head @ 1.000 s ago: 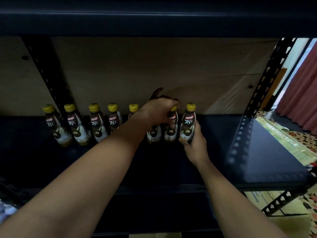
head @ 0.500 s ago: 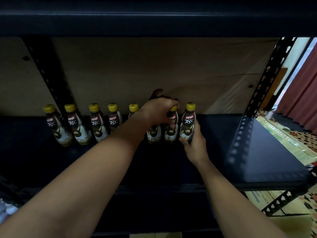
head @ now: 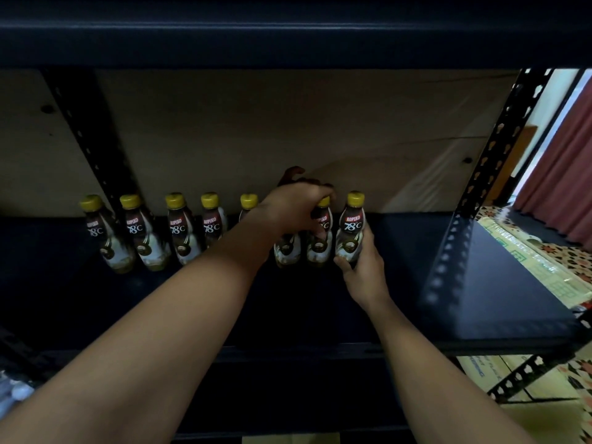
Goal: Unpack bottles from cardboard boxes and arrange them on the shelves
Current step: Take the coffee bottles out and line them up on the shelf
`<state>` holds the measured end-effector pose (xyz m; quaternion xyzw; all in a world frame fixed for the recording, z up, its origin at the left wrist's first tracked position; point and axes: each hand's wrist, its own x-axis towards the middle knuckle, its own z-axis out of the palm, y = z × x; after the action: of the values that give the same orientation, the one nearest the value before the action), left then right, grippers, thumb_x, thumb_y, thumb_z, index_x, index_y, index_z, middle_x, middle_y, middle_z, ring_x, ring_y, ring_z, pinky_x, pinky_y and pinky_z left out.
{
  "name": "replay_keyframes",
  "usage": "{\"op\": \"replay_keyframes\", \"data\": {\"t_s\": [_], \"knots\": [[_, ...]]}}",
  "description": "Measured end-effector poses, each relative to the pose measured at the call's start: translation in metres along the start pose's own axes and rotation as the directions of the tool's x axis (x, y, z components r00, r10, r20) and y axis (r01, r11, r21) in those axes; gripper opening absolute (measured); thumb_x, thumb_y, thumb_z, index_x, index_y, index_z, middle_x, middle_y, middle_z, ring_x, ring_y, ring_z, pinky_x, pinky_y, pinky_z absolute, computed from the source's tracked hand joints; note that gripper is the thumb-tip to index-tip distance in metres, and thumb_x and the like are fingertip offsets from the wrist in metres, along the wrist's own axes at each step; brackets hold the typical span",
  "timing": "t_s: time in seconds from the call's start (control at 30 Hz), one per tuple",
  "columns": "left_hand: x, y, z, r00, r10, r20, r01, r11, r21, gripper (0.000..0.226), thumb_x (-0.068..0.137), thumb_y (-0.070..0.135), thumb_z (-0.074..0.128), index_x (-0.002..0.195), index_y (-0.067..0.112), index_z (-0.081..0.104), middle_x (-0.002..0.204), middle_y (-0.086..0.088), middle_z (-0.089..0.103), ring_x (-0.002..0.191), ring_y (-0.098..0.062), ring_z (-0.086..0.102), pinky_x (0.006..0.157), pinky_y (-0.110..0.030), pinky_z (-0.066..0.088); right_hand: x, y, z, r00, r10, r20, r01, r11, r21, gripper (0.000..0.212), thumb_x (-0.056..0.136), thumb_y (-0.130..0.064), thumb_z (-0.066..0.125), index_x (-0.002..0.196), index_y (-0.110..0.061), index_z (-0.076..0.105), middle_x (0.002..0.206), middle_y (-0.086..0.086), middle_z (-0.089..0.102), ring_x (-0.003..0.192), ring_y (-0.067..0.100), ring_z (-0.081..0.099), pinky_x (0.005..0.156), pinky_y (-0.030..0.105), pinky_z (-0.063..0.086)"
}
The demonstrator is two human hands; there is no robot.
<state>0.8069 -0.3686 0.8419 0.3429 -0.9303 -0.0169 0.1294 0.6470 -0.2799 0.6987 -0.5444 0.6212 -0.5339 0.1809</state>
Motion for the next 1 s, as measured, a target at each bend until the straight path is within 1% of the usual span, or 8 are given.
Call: {"op": "replay_keyframes", "data": {"t_s": [0.1, 0.17, 0.27, 0.43, 0.57, 0.7, 0.83, 1.0], "knots": [[-0.003, 0.002, -0.003, 1.000, 0.004, 0.017, -0.005, 0.999, 0.048, 0.076, 0.076, 0.032, 0.087, 0.143, 0.021, 0.051, 0.140, -0.004, 0.056, 0.130, -0.026, 0.053, 0.108, -0.041, 0.040, 0.002, 0.005, 0.002, 0.999, 0.030, -0.011, -0.030, 1.000, -0.005, 0.097, 0.087, -0.007, 0.076, 0.160, -0.031, 0.017, 0.150, -0.002, 0.048, 0.137, 0.015, 0.048, 0.113, 0.044, 0.043], [-0.008, 0.004, -0.006, 1.000, 0.021, 0.005, -0.021, 0.985, 0.169, 0.087, 0.077, 0.040, 0.085, 0.151, 0.023, 0.042, 0.152, -0.003, 0.047, 0.141, -0.024, 0.044, 0.122, -0.050, 0.017, 0.001, 0.005, 0.002, 0.996, 0.073, -0.050, -0.073, 0.997, -0.004, 0.106, 0.081, -0.010, 0.082, 0.161, -0.029, 0.015, 0.155, 0.001, 0.042, 0.142, 0.018, 0.043, 0.115, 0.050, 0.040], [-0.022, 0.008, -0.006, 0.996, 0.027, -0.087, 0.001, 0.950, 0.311, 0.096, 0.079, 0.048, 0.080, 0.157, 0.027, 0.029, 0.149, -0.004, 0.047, 0.144, -0.024, 0.040, 0.120, -0.055, -0.014, -0.010, -0.002, 0.000, 0.988, 0.100, -0.118, -0.102, 0.995, -0.017, 0.114, 0.076, -0.008, 0.087, 0.161, -0.025, 0.014, 0.157, 0.007, 0.033, 0.145, 0.021, 0.035, 0.118, 0.039, 0.034], [-0.081, 0.022, 0.038, 0.880, 0.049, -0.472, -0.005, 0.996, 0.093, 0.059, 0.079, 0.030, 0.078, 0.133, 0.018, 0.058, 0.131, -0.006, 0.056, 0.123, -0.029, 0.054, 0.111, -0.041, 0.020, -0.052, -0.018, -0.007, 0.983, 0.113, -0.143, -0.120, 0.992, -0.038, 0.099, 0.076, -0.019, 0.089, 0.154, -0.027, 0.028, 0.139, 0.003, 0.042, 0.124, 0.015, 0.048, 0.104, 0.031, 0.045], [-0.145, 0.053, 0.090, 0.835, -0.140, -0.533, 0.081, 0.988, -0.133, 0.029, 0.081, 0.019, 0.073, 0.107, 0.019, 0.061, 0.104, 0.000, 0.059, 0.098, -0.025, 0.057, 0.085, -0.035, 0.029, -0.112, -0.033, -0.004, 0.983, -0.020, -0.183, 0.020, 1.000, 0.000, 0.048, 0.082, -0.019, 0.083, 0.116, -0.028, 0.051, 0.094, 0.002, 0.054, 0.079, 0.015, 0.056, 0.072, 0.027, 0.051], [-0.223, 0.081, 0.148, 0.776, -0.169, -0.608, 0.083, 0.982, -0.167, 0.014, 0.083, 0.012, 0.066, 0.096, 0.016, 0.061, 0.090, -0.002, 0.062, 0.080, -0.024, 0.056, 0.073, -0.037, 0.035, -0.186, -0.017, 0.012, 0.978, -0.195, -0.073, 0.190, 0.979, -0.068, 0.022, 0.089, -0.013, 0.075, 0.104, -0.014, 0.058, 0.082, -0.002, 0.051, 0.077, 0.006, 0.051, 0.073, 0.009, 0.037], [-0.299, 0.078, 0.251, 0.880, -0.304, -0.364, 0.243, 0.948, -0.205, 0.015, 0.089, 0.015, 0.064, 0.104, 0.016, 0.063, 0.096, 0.001, 0.061, 0.085, -0.022, 0.058, 0.075, -0.038, 0.040, -0.246, 0.061, 0.051, 0.989, -0.076, 0.126, 0.090, 0.990, -0.112, 0.026, 0.091, -0.010, 0.073, 0.112, -0.010, 0.059, 0.093, -0.001, 0.051, 0.084, 0.006, 0.051, 0.078, 0.010, 0.038], [-0.379, 0.046, 0.429, 0.825, -0.559, 0.082, 0.564, 0.807, -0.174, 0.034, 0.082, 0.014, 0.069, 0.114, 0.018, 0.060, 0.107, -0.003, 0.058, 0.099, -0.030, 0.056, 0.084, -0.042, 0.039, -0.327, 0.217, 0.114, 0.926, 0.211, 0.312, -0.122, 0.952, -0.282, 0.032, 0.093, -0.016, 0.071, 0.121, -0.013, 0.056, 0.105, -0.001, 0.050, 0.094, 0.007, 0.050, 0.083, 0.018, 0.043]]}}
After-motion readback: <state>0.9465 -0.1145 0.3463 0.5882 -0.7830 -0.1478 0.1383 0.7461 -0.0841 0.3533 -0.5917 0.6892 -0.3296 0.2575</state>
